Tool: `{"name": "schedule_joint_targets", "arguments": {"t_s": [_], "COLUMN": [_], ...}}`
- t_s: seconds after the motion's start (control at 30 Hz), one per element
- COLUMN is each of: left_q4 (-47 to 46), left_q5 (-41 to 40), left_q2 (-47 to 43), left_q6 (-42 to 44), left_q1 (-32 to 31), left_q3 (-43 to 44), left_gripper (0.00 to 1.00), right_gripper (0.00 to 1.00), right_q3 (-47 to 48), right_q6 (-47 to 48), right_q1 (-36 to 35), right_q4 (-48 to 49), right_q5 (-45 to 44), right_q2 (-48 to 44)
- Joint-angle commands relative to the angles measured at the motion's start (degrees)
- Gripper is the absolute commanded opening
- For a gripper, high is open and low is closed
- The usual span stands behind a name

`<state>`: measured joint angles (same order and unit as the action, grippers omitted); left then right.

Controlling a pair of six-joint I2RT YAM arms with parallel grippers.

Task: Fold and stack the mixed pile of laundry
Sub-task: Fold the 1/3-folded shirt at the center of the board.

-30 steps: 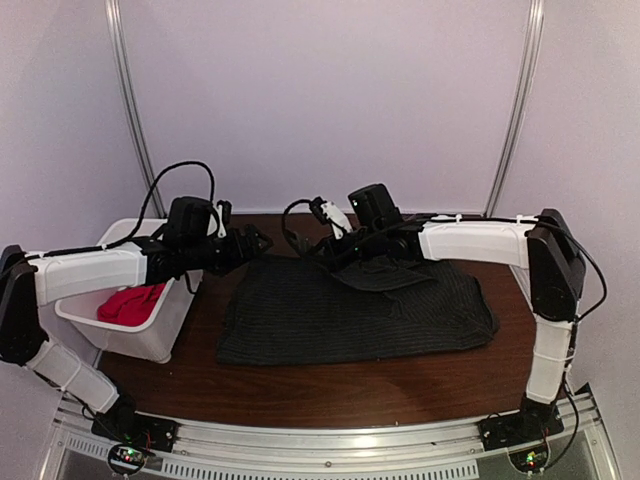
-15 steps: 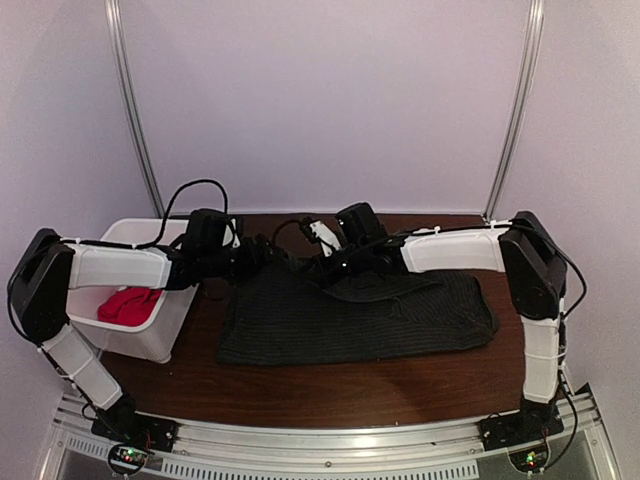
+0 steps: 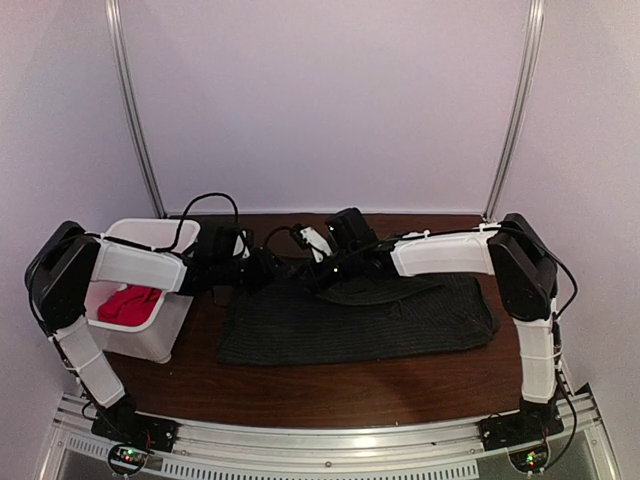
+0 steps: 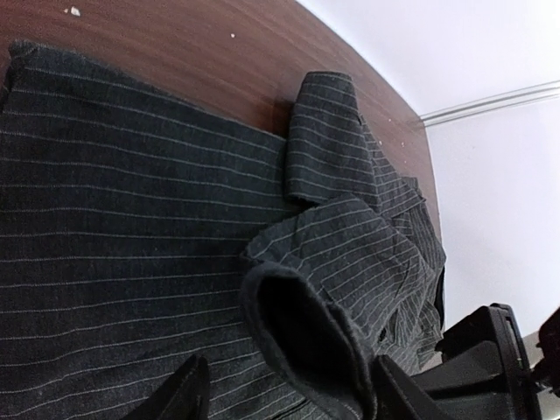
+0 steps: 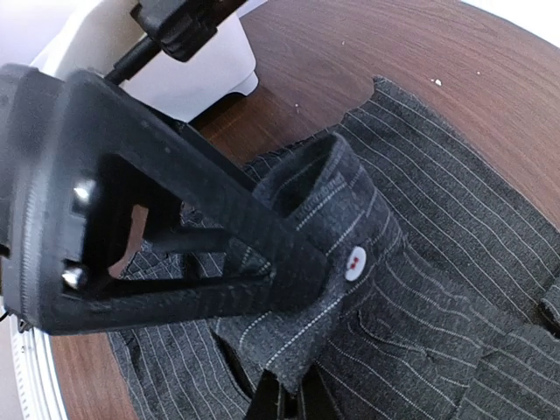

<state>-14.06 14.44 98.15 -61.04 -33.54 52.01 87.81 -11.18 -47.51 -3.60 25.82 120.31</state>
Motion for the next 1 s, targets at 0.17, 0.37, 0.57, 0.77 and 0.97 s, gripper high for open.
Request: {"name": "schedule_joint_targets", "arguments": {"t_s": [0.17,0.37,0.57,0.77,0.97], "left_q4": [-3.18,4.09,13.02,23.15,27.54], "left_q5": [0.66,1.12,2.91,5.77,7.03], "left_q2": [-1.34,-4.59,-8.29,-12.21,-15.42], "left_q6": [1.04,4.58,7.69,9.08,9.55], "left_q1": [-0.83,-0.83,-0.74,-0.69,0.50], "left_q3": [2.01,4.58,6.95,8.89,3.99], "left_gripper": [0.27,0.00,0.00,0.00,0.00], "right_gripper": [0.03,0.37,0.62,0.64,0.64], "right_q3": [1.89,-1.16,-8.31,-14.56,-20.83], "right_q6": [0.05,0.43,-0.42,-0.61,-0.78], "right_q1": [-0.65,0.31,3.69,9.68,12.37], "right_q4": [-0.73,-2.70,-1.57,-5.66,-6.88], "right_q5": [0.20,2.50,3.16,-0.77,-1.97], "right_q2": [-0.21,-7.87,-20.13,-26.62,-29.15]}}
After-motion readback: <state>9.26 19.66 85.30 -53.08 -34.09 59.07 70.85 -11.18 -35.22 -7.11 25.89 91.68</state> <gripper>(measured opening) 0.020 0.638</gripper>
